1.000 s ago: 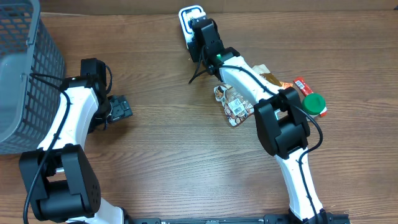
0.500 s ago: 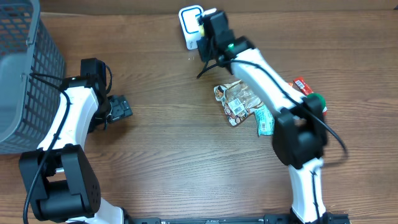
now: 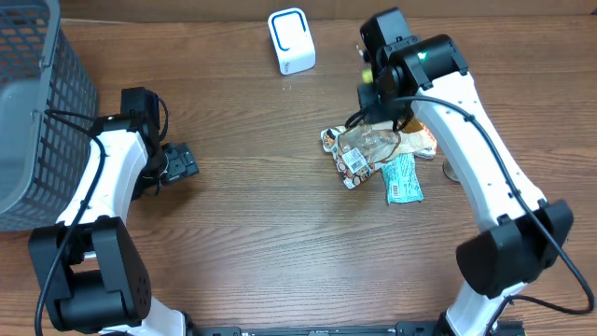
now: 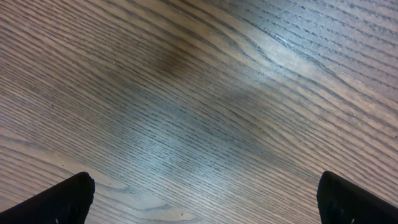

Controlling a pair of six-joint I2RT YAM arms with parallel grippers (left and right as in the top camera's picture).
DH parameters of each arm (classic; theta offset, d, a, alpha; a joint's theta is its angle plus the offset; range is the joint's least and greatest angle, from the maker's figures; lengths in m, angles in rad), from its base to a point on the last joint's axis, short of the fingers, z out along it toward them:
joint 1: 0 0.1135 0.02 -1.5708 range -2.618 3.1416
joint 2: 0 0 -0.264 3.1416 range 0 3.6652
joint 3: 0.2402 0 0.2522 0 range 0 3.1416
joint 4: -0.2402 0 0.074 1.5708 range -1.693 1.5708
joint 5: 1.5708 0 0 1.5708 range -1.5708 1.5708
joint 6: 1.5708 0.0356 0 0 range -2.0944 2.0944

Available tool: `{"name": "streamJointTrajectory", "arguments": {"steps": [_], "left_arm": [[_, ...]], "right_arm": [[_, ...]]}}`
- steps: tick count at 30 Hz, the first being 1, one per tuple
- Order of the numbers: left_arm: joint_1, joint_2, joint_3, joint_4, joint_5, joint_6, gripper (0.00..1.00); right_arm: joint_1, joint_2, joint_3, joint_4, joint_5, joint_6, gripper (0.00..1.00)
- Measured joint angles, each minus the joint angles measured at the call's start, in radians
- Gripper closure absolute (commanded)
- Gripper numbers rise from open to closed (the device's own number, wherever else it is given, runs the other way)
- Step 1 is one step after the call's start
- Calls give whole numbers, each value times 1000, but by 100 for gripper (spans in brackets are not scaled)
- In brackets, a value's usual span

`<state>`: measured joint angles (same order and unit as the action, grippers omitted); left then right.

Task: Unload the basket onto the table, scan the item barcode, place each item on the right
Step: 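Carry the highlighter right and drop it onto the PanTree bag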

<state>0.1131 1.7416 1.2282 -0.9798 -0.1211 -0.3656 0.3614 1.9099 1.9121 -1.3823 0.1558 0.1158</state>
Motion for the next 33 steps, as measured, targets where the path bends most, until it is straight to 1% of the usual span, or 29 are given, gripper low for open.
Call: {"name": "streamJointTrajectory", "arguments": {"steps": [1,2,4,10,11,12,13,33], "left_arm": [[0,0,0,0,0,0,0],[0,0,0,0,0,0,0],[0,0,0,0,0,0,0],[0,0,0,0,0,0,0],[0,0,0,0,0,0,0],[0,0,0,0,0,0,0],[0,0,0,0,0,0,0],[0,0,0,0,0,0,0]], "right_arm": [[-5,5,-16,-1,0,2,46],[-12,12,-35,-2,0,3,38],[-22,19,-63,-3,0,6,30],[-26,22,-77,-5,-1,14,25],[-26,22,-77,-6,-1,14,23],[-26,22,-77,-7,-2,14,18],[-26,22,-77,-10,-2,15,0],[-26,22,-78,-10,-3,15,0]]}}
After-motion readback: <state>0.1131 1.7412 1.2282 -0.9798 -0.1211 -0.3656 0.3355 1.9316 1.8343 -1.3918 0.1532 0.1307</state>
